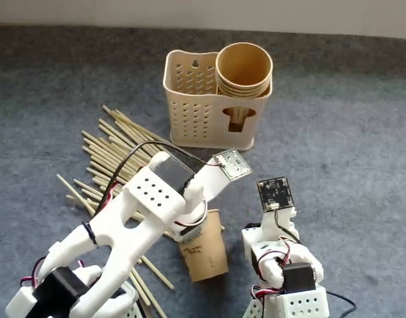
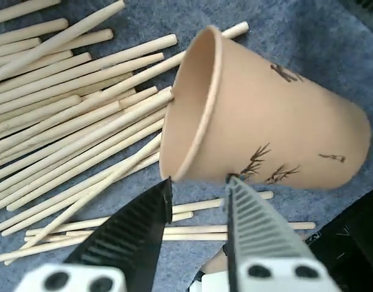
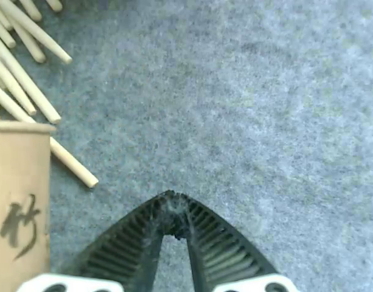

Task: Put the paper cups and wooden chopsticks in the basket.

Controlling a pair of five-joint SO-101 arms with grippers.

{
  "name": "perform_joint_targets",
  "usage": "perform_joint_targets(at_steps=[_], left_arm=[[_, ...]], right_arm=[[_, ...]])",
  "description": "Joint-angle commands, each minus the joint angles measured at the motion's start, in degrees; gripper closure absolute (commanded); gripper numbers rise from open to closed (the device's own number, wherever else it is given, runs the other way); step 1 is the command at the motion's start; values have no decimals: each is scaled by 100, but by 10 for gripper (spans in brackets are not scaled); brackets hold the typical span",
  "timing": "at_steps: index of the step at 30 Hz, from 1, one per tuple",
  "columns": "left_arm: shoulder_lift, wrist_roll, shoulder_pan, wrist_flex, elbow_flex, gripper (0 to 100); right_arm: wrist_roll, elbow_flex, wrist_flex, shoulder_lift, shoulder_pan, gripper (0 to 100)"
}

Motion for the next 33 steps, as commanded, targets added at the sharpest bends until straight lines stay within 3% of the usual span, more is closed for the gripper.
perform_joint_targets(at_steps=[1, 6, 26, 33], left_arm=[[-101, -18, 92, -70, 22, 939], [-189, -9, 84, -26, -110, 996], [-2334, 352, 13, 615, -215, 985], [-3521, 352, -1323, 563, 163, 822]], right_arm=[[-26, 734, 31, -75, -48, 993], [-26, 734, 31, -75, -48, 993], [-26, 734, 31, -75, -57, 993], [-26, 734, 31, -75, -57, 993]])
